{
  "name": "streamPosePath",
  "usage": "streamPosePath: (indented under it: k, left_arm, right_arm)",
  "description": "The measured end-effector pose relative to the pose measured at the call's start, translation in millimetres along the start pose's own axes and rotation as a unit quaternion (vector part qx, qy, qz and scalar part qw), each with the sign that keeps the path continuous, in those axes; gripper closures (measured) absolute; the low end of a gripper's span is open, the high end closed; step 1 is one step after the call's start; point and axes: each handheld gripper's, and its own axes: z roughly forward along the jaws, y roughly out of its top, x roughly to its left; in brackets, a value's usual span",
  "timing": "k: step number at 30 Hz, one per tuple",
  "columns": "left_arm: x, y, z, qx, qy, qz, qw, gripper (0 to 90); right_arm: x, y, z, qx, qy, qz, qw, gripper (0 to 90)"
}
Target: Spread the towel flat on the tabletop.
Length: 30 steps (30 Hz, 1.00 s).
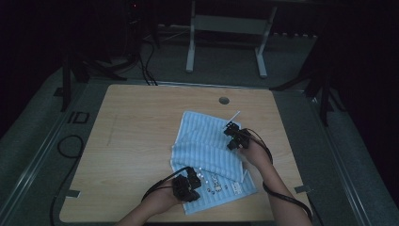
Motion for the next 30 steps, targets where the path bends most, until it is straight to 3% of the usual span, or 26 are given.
streamPosePath:
  k: [8,15,21,26,28,30]
  left_arm:
    - [-11.7,-22.3,-5.5,0.008,-0.033,0.009,0.9994,89.1]
    - [-13.2,-35.5,-9.8,0.022,-0.059,0.020,0.9978,88.2]
    - [-17.0,-40.6,-12.1,0.034,-0.064,0.030,0.9969,88.0]
    - [-19.6,-39.8,-10.7,0.028,-0.071,0.030,0.9966,86.8]
    - [-20.6,-36.4,-10.8,0.020,-0.085,0.031,0.9957,86.8]
    - [-22.6,-32.5,-13.5,0.014,-0.078,0.034,0.9963,86.2]
  right_arm:
    - [-17.5,12.1,3.0,0.009,-0.008,0.008,0.9999,89.9]
    - [-32.4,22.5,5.6,0.017,-0.009,0.010,0.9998,89.9]
    - [-46.9,31.0,8.1,0.016,-0.015,0.028,0.9994,89.8]
    - [-54.9,34.9,9.4,0.014,-0.027,0.038,0.9988,89.6]
    - [-55.6,35.9,9.3,0.014,-0.030,0.041,0.9986,88.6]
    - [-52.6,36.1,5.8,0.014,-0.031,0.038,0.9987,87.9]
